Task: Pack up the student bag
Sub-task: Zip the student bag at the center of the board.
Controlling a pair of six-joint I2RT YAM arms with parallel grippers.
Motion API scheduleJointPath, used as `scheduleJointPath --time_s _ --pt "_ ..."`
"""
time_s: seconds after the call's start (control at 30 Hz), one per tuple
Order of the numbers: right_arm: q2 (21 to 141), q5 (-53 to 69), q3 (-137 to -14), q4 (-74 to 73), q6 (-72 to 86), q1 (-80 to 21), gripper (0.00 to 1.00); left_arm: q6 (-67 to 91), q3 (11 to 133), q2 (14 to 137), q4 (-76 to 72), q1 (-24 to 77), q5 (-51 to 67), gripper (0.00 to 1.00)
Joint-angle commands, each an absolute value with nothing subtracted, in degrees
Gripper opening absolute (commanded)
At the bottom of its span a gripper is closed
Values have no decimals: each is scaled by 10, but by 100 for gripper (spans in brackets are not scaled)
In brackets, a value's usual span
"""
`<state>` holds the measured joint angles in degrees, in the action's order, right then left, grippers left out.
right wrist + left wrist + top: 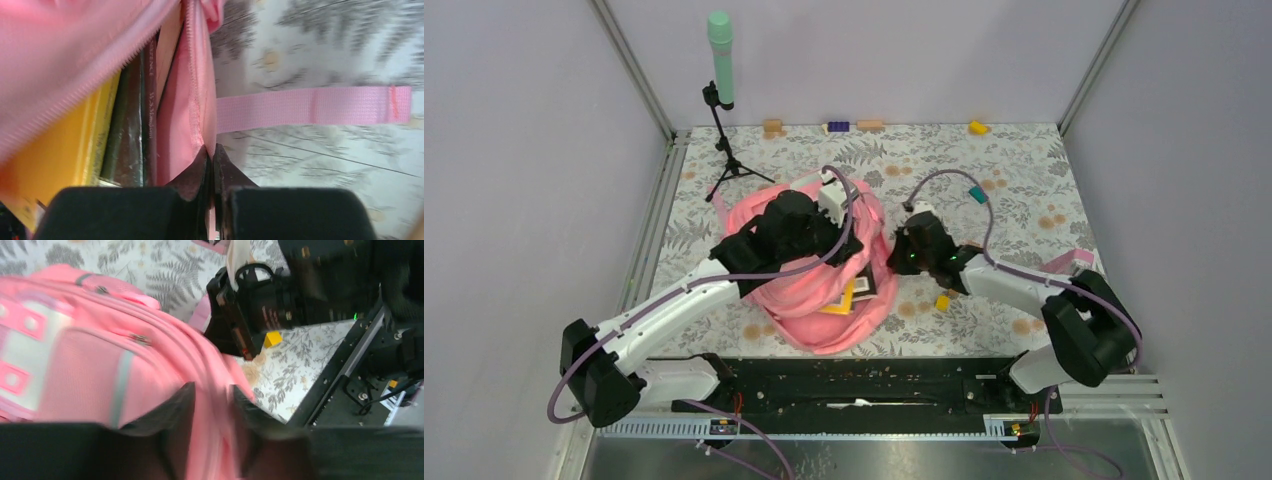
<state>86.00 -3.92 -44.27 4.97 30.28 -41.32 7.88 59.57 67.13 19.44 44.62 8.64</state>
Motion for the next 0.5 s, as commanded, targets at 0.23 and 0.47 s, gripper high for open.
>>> scheduleJointPath --time_s 0.23,0.47 --pt "835 126 -542 -66 186 -220 0 141 532 594 27 454 46 99" --pt "921 194 -600 -54 208 -174 0 272 315 448 31 455 -96 99"
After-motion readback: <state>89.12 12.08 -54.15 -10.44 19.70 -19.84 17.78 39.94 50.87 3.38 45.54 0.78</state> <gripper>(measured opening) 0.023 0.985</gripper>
